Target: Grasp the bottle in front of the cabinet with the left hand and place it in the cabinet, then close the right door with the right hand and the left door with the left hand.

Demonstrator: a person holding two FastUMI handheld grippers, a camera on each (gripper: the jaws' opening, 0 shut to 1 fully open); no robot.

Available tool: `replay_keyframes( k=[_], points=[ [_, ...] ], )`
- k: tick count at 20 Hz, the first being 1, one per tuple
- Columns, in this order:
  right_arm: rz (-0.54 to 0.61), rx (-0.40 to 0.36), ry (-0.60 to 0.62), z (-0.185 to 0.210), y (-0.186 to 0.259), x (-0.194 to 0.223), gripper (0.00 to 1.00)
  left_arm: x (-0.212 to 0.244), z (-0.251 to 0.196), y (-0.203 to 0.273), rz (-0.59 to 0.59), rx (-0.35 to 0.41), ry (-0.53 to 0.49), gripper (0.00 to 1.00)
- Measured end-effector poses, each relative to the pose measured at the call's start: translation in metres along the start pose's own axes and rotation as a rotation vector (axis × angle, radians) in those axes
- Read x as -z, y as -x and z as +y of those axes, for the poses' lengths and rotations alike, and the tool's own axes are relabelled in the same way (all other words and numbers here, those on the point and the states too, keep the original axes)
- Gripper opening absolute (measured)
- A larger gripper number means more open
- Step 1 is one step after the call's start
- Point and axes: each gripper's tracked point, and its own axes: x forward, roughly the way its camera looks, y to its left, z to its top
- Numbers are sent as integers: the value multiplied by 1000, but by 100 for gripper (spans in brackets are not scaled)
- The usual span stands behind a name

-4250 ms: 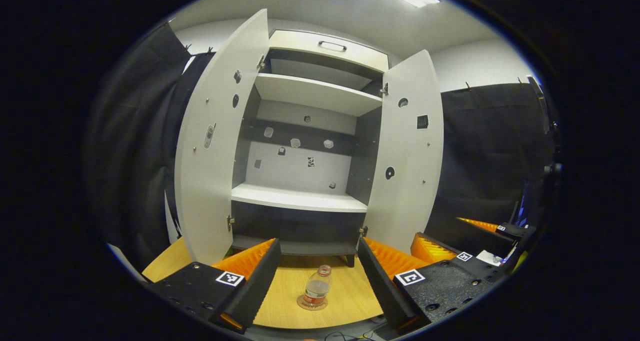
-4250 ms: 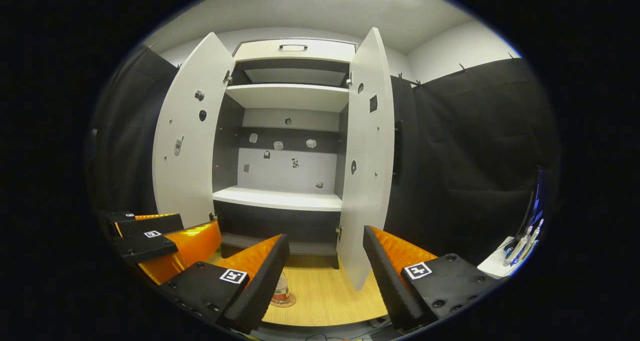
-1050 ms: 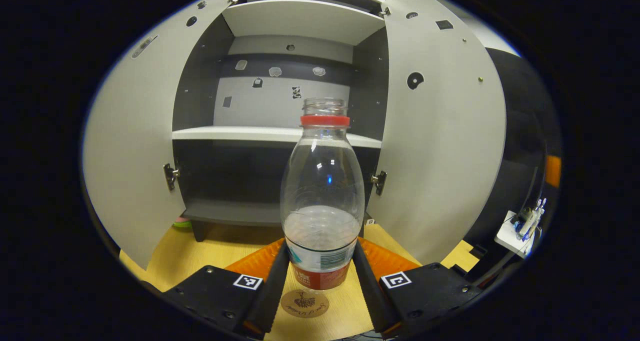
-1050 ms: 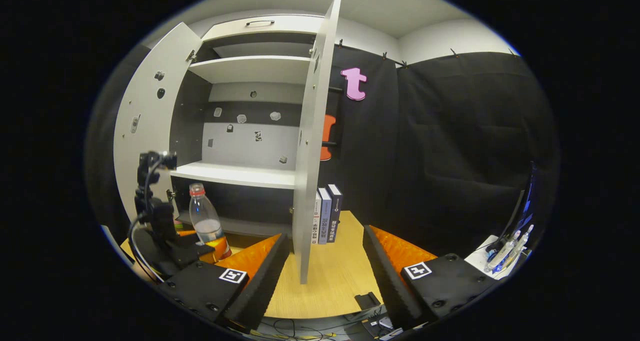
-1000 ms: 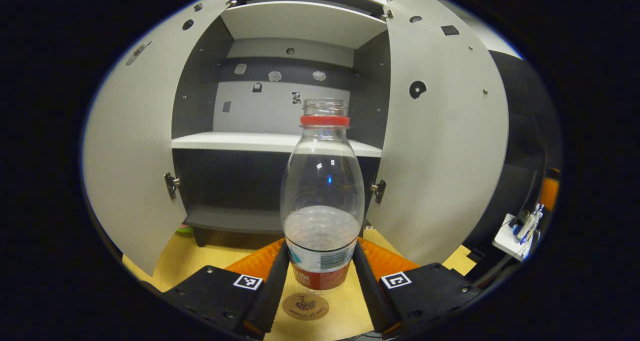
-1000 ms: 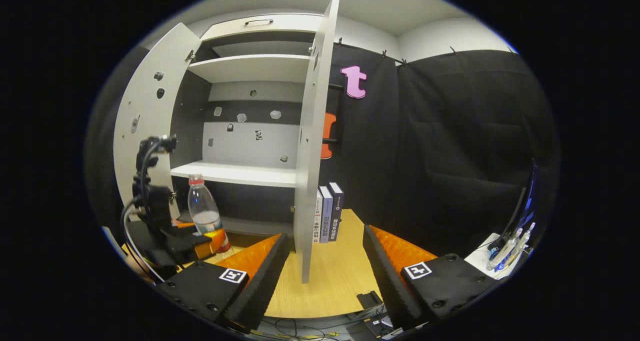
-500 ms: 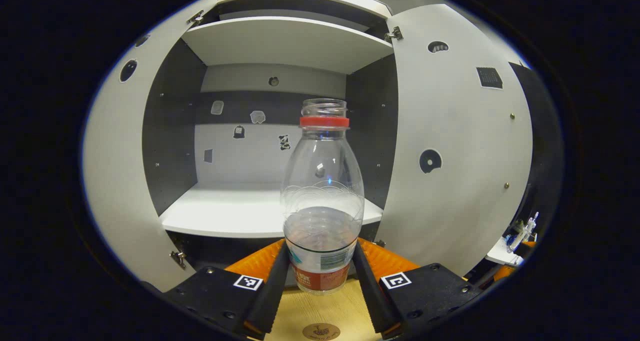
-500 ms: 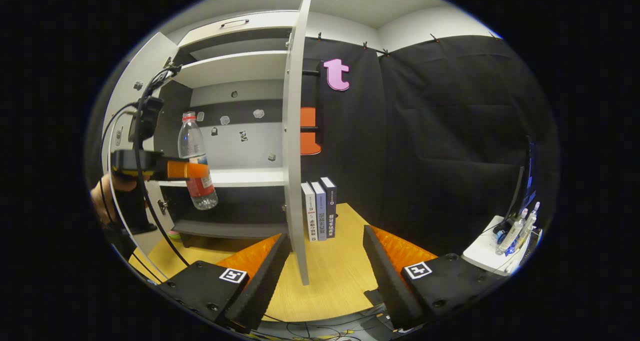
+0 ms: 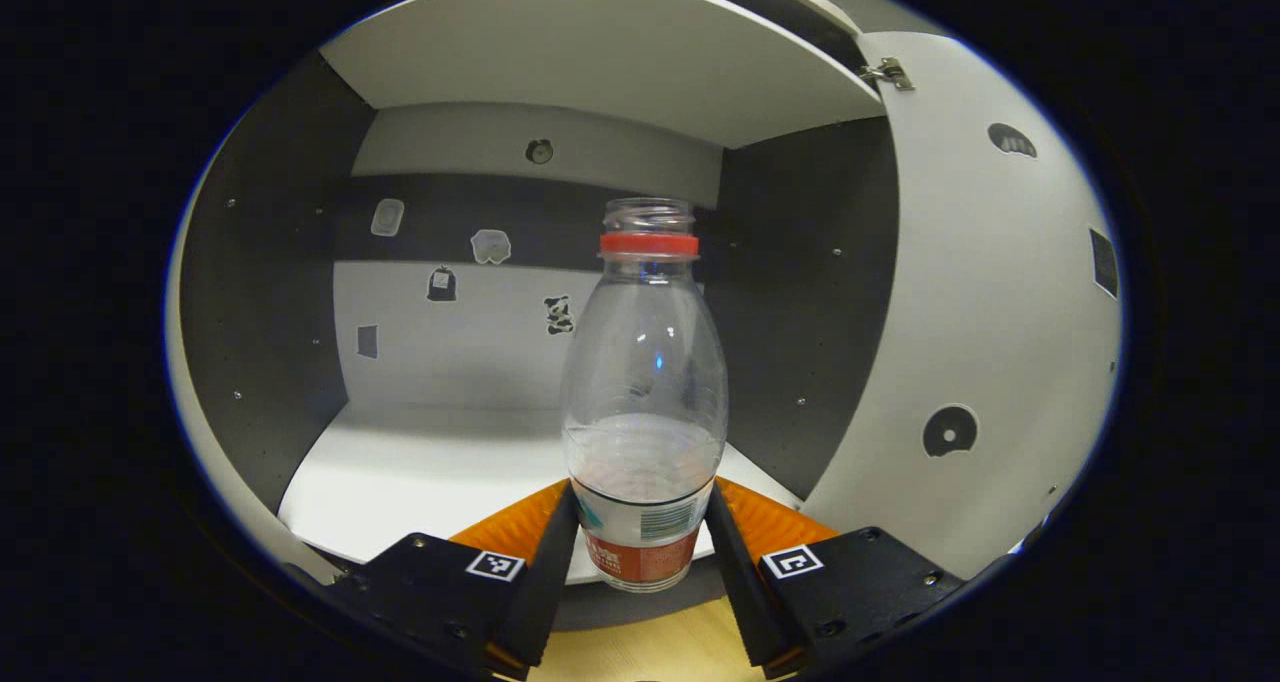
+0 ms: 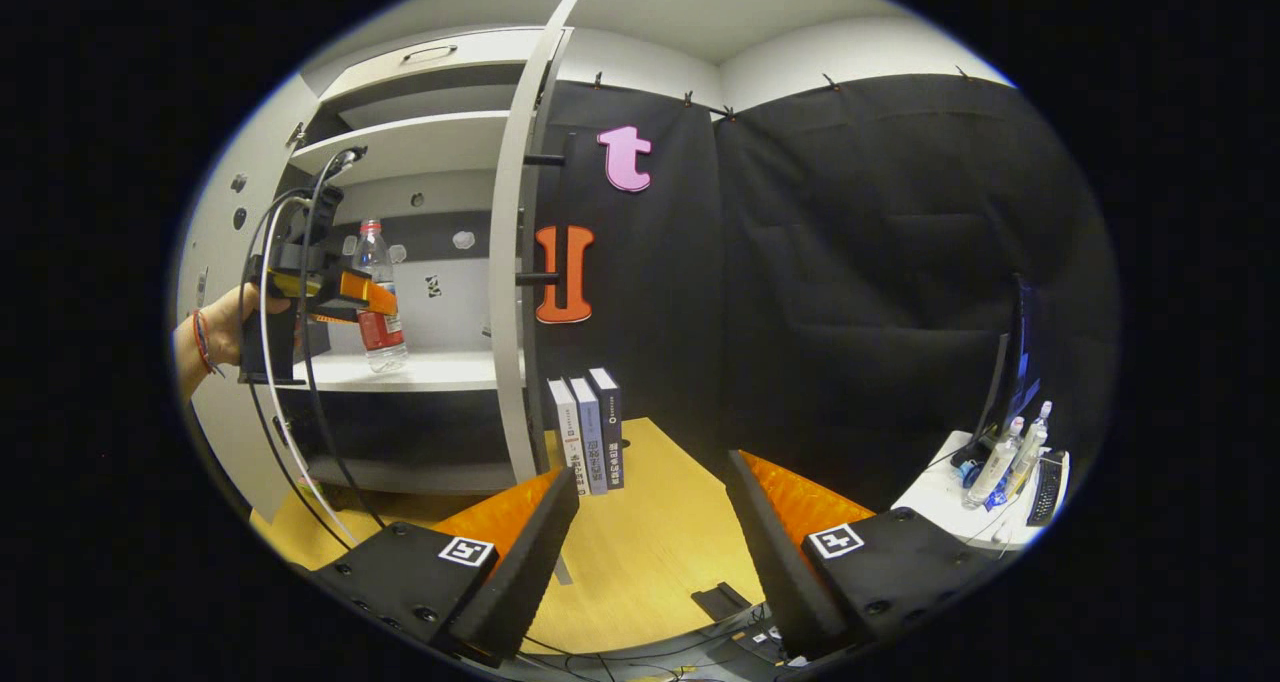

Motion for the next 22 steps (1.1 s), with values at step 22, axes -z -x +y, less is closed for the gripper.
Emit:
replay_keyframes(
  k=[22],
  points=[
    [5, 62, 13, -28, -9, 4, 98, 3, 30, -44, 15, -133, -83, 77]
  ],
)
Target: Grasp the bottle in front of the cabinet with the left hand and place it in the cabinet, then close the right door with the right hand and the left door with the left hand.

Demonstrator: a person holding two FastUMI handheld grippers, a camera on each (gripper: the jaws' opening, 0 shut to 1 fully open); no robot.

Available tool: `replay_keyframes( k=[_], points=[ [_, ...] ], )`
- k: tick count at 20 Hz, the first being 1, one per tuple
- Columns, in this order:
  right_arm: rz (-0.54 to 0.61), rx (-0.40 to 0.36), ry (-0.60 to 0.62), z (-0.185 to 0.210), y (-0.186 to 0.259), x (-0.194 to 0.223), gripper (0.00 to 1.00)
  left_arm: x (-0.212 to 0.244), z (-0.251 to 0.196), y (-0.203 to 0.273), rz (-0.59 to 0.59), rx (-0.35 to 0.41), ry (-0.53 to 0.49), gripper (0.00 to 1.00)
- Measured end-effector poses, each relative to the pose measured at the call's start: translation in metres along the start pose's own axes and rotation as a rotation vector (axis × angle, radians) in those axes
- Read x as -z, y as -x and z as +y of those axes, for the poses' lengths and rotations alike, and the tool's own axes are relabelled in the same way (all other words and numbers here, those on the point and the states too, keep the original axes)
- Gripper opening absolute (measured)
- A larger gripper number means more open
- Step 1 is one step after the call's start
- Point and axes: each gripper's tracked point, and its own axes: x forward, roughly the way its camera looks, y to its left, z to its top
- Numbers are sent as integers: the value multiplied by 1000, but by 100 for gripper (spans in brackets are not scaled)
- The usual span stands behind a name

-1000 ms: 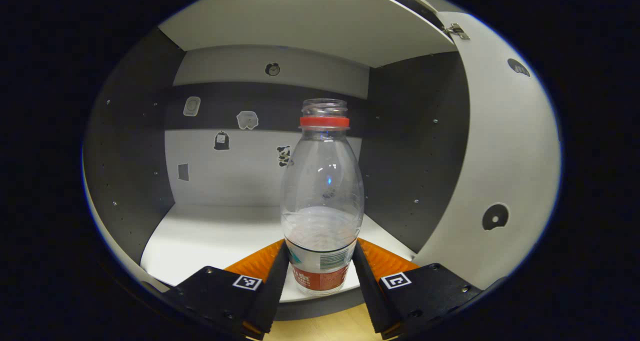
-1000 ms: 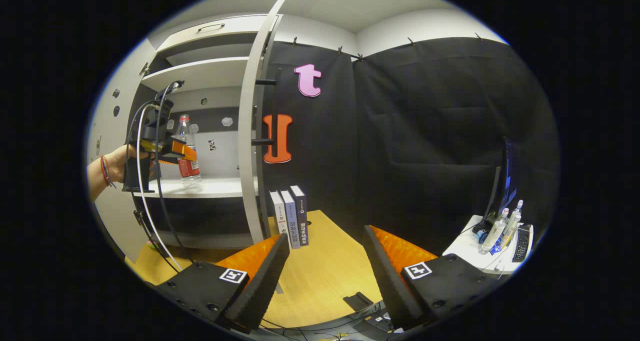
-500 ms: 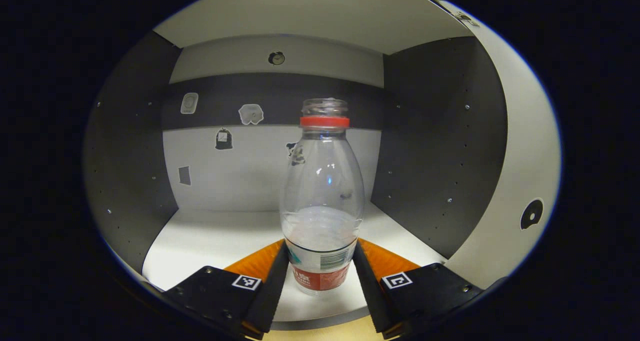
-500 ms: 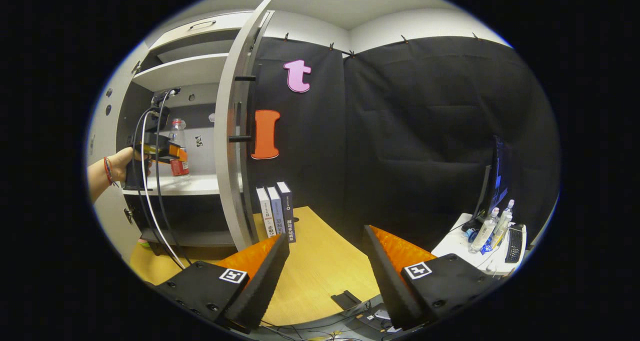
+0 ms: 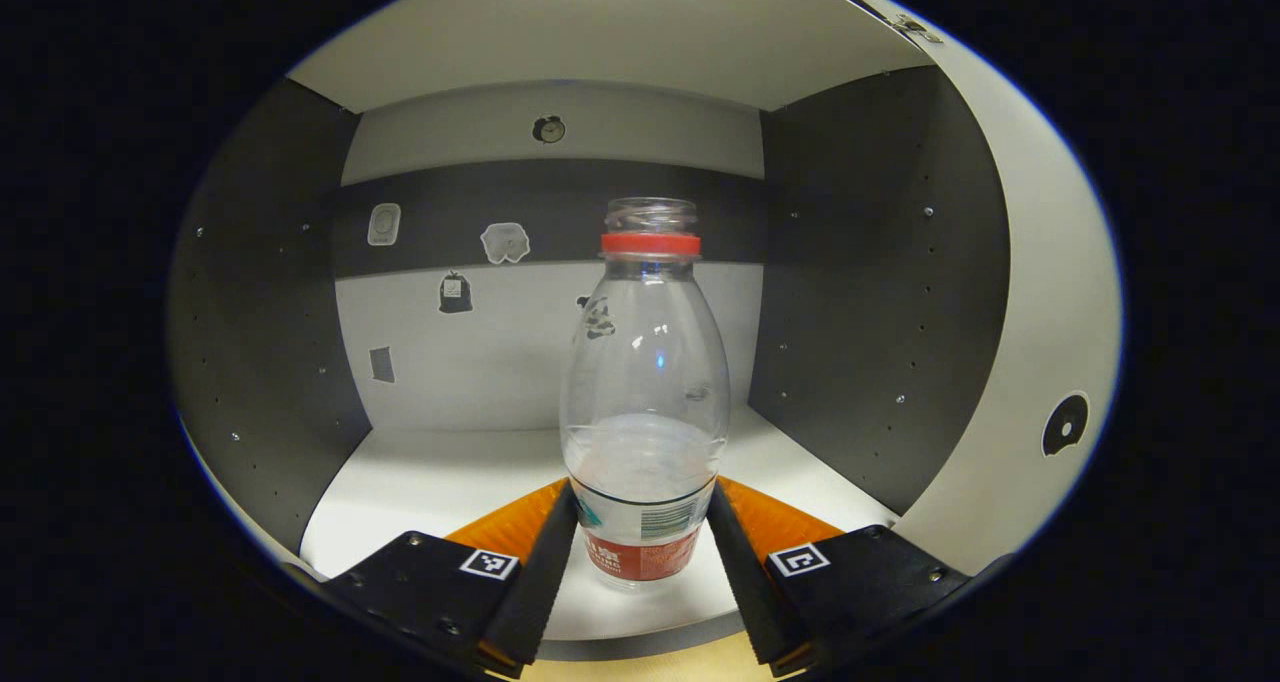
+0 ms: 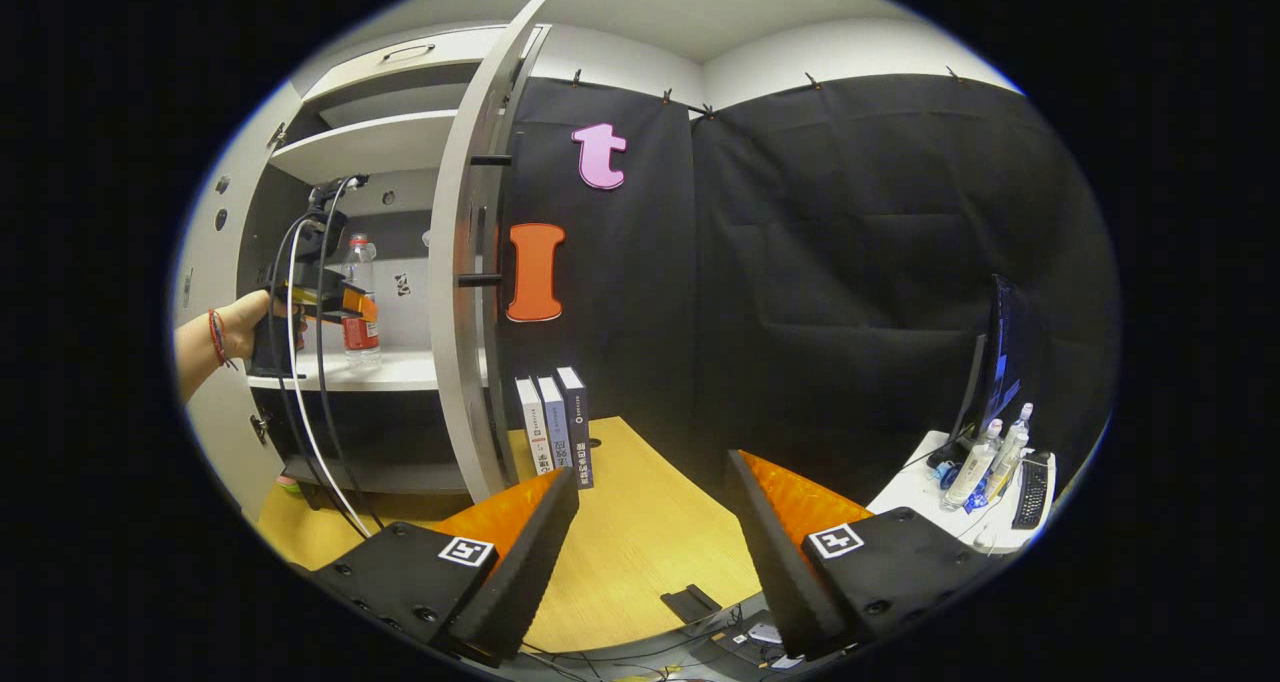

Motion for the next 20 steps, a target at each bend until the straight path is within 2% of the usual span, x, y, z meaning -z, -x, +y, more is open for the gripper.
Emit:
replay_keyframes(
  k=[8, 9, 10, 11, 15, 20],
  points=[
    [9, -1, 0, -4, 7, 5, 98, 7, 3, -1, 27, -28, 18, 79],
    [9, 2, 3, -5, 7, 6, 98, 10, 5, 0, 32, -25, 25, 83],
    [8, 4, 5, -6, 8, 6, 98, 10, 10, 0, 33, -27, 32, 93],
    [8, 3, 6, -6, 8, 7, 98, 9, 13, 1, 33, -34, 38, 95],
    [4, 0, 7, -8, 11, 6, 98, 9, 11, 7, 25, -51, 58, 95],
    [-9, -12, 9, -6, 11, 4, 98, 16, 7, 44, 0, -60, 104, 95]
  ],
)
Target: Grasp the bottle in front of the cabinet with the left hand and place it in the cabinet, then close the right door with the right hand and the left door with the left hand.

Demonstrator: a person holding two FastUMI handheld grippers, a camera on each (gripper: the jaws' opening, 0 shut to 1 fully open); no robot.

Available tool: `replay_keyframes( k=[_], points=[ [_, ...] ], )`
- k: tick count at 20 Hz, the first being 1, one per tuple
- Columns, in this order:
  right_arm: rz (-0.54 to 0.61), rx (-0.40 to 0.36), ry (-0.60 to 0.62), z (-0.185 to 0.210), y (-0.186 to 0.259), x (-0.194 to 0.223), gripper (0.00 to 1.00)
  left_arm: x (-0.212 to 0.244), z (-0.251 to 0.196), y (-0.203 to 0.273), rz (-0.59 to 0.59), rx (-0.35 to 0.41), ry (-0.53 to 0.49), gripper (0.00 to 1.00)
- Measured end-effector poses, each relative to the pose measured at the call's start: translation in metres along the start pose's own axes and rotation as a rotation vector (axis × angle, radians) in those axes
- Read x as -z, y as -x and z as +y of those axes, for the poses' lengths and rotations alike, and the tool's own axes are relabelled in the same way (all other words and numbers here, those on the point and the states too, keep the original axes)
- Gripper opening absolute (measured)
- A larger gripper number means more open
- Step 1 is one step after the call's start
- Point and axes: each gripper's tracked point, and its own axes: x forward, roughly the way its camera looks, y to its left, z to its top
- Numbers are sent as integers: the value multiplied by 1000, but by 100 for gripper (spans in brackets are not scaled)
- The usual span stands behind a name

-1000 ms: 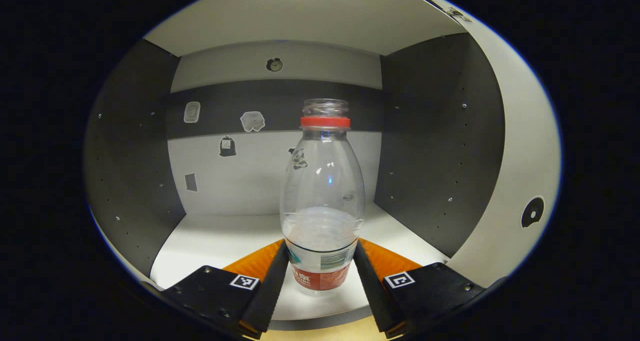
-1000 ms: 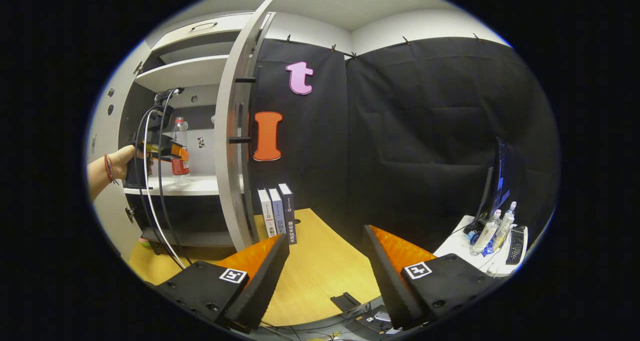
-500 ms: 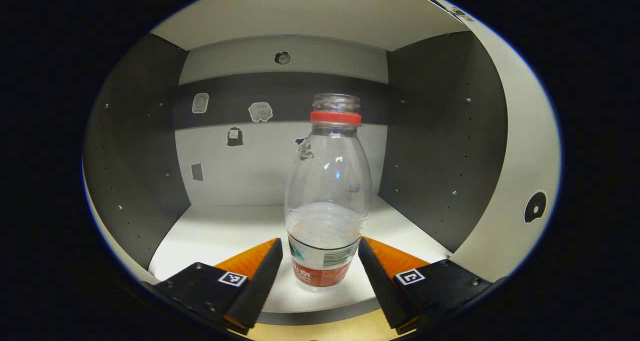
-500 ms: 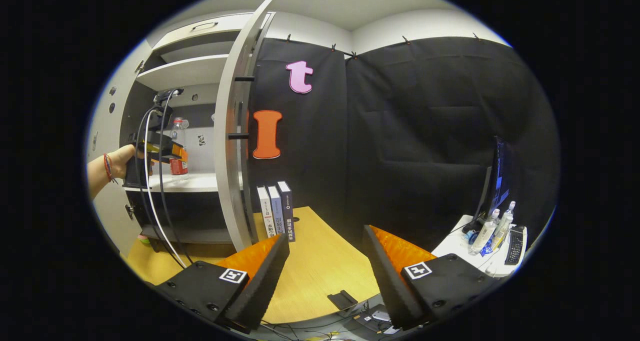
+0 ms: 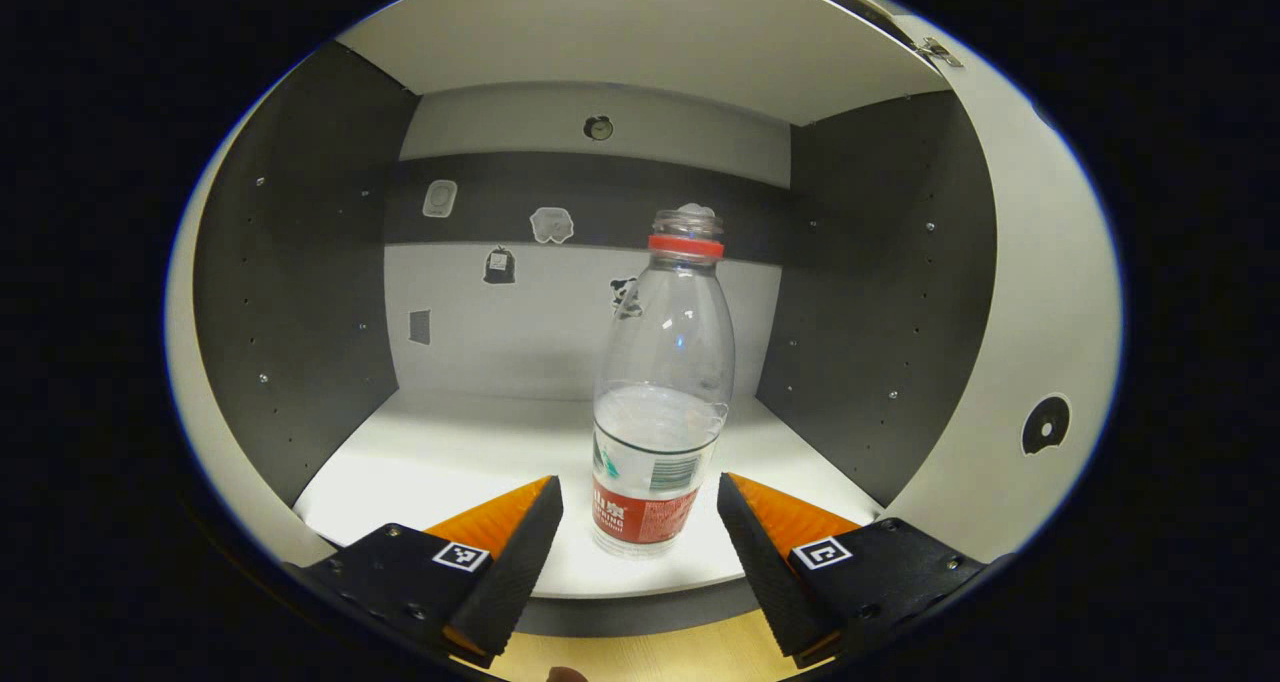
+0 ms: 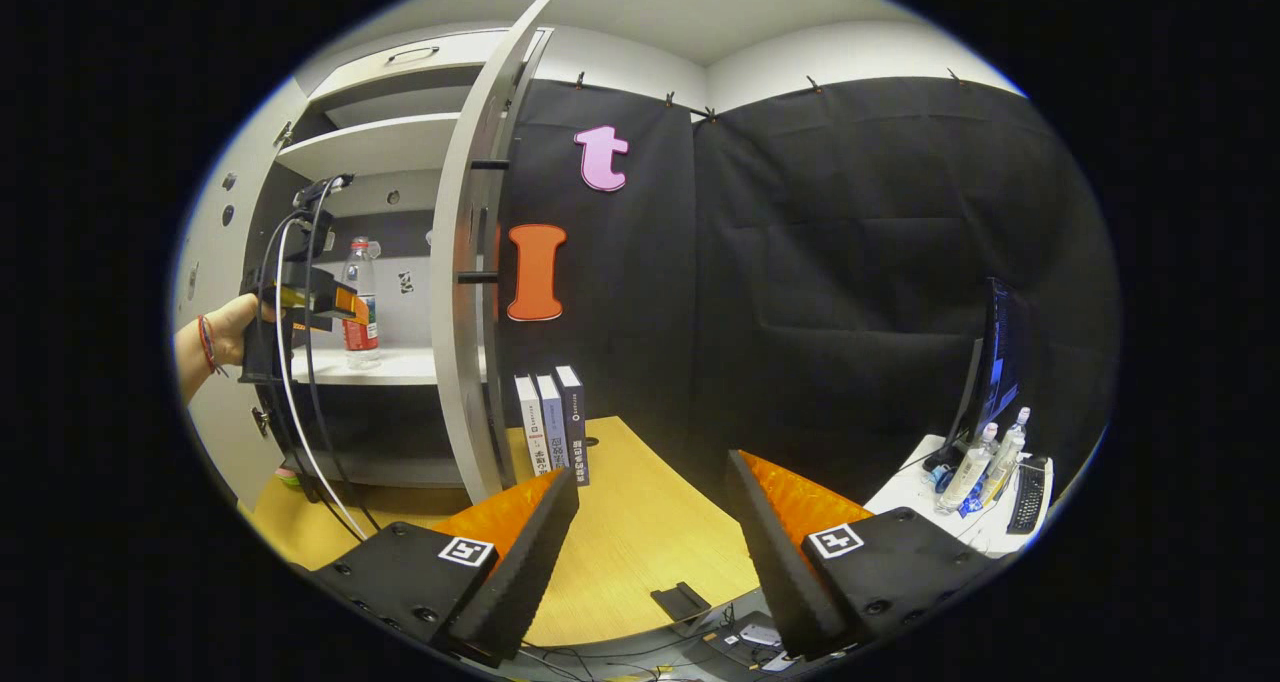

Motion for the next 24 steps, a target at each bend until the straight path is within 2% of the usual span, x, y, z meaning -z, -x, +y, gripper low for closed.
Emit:
replay_keyframes(
  k=[5, 12, 21, 24],
  points=[
    [-27, -35, 12, 8, -4, -9, 98, 13, 3, 46, -20, -10, -1, 95],
    [-76, -71, 45, 16, -25, -22, 98, 12, 12, 159, -126, -10, -30, 95],
    [-140, -85, 45, 20, -59, -45, 98, 33, 20, 296, -218, -122, -27, 94],
    [-158, -94, 49, 23, -66, -52, 98, 40, 15, 326, -227, -126, -8, 95]
  ],
)
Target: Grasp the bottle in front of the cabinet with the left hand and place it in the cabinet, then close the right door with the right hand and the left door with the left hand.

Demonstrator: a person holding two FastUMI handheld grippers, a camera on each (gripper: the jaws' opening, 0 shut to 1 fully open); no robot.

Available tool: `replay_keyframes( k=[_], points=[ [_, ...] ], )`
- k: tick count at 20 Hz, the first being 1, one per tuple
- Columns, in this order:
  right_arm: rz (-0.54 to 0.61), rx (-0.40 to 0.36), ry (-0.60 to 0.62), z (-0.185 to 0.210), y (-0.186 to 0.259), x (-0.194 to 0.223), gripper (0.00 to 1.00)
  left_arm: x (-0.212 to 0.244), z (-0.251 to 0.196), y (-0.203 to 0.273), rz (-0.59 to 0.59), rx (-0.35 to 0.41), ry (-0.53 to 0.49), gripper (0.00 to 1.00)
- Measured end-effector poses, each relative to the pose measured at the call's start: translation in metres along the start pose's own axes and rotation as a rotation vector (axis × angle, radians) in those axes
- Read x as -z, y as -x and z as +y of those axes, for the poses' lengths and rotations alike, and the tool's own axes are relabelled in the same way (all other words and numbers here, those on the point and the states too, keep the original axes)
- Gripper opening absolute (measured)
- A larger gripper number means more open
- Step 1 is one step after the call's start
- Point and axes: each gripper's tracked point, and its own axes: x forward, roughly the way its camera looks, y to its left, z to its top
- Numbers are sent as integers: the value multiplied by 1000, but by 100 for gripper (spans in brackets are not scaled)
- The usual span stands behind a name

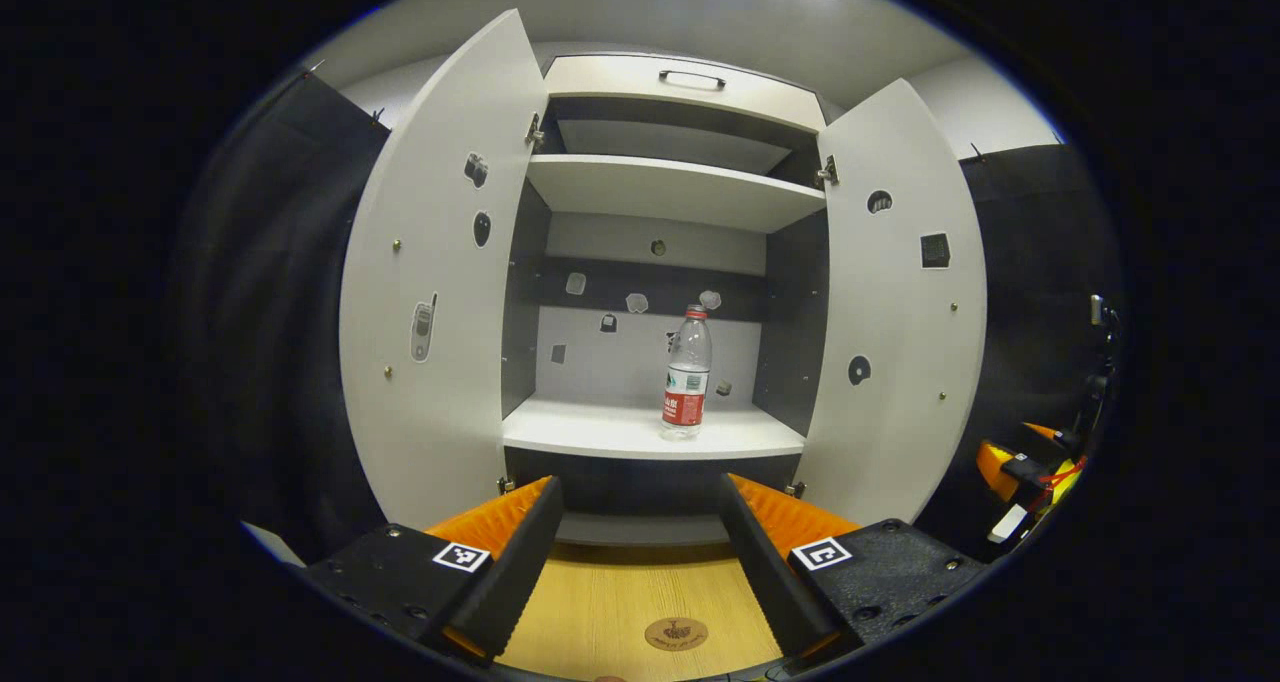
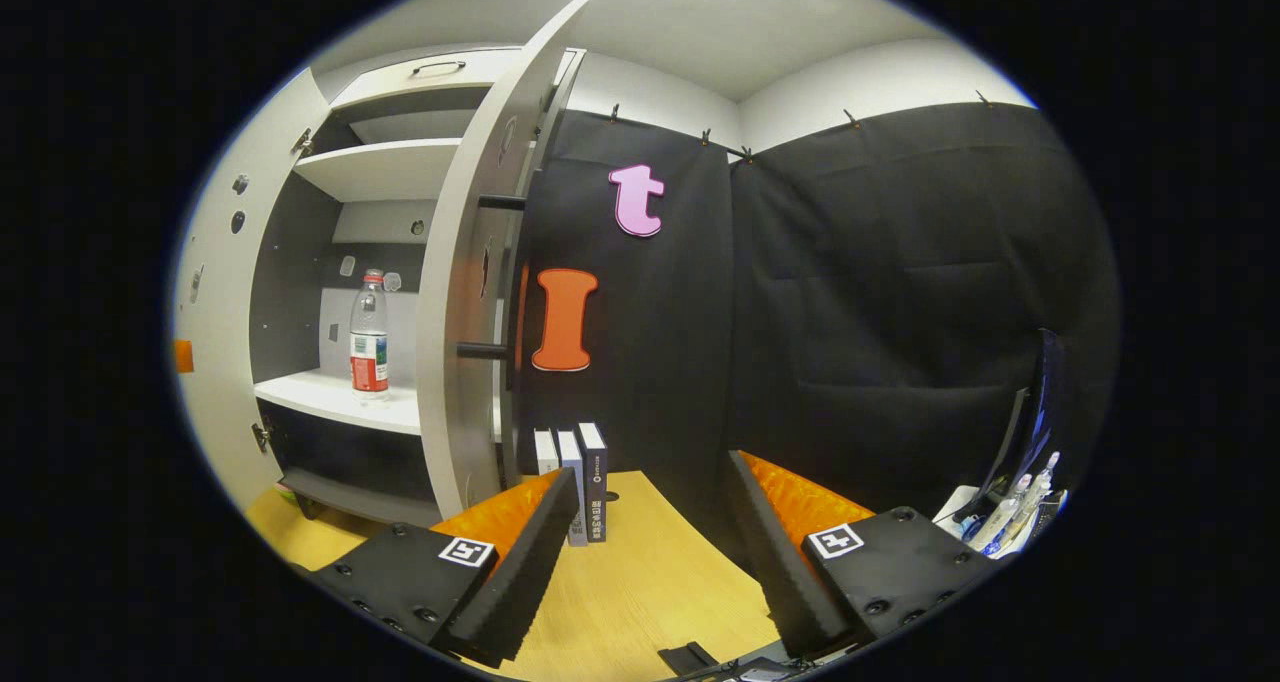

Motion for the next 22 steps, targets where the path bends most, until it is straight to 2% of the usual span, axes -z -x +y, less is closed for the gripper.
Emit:
replay_keyframes(
  k=[2, 5, 6, 8, 15, 16, 17, 18, 20, 22],
  points=[
    [-10, -3, 12, 0, -3, -2, 98, 0, 4, 16, -13, -27, -14, 95],
    [-8, -12, 27, 7, -11, 0, 98, 4, -1, 28, -16, -23, 4, 95],
    [-1, -18, 27, 9, -15, 1, 93, 6, -2, 32, -14, -22, 14, 95],
    [8, -29, 29, 14, -21, 2, 98, 8, -8, 35, -11, -17, 27, 95],
    [35, -82, 29, 39, -24, 8, 98, 11, -16, 47, -8, 36, 42, 94],
    [42, -88, 23, 41, -22, 10, 90, 10, -13, 47, -6, 36, 37, 94],
    [47, -94, 17, 45, -21, 12, 90, 11, -10, 47, -5, 35, 33, 94],
    [51, -86, 20, 45, -20, 13, 98, 11, -8, 47, -6, 36, 32, 95],
    [48, -71, 19, 42, -20, 12, 100, 14, -3, 47, -1, 38, 31, 95],
    [53, -74, 14, 47, -20, 13, 95, 15, 1, 46, 3, 41, 34, 95]
  ],
)
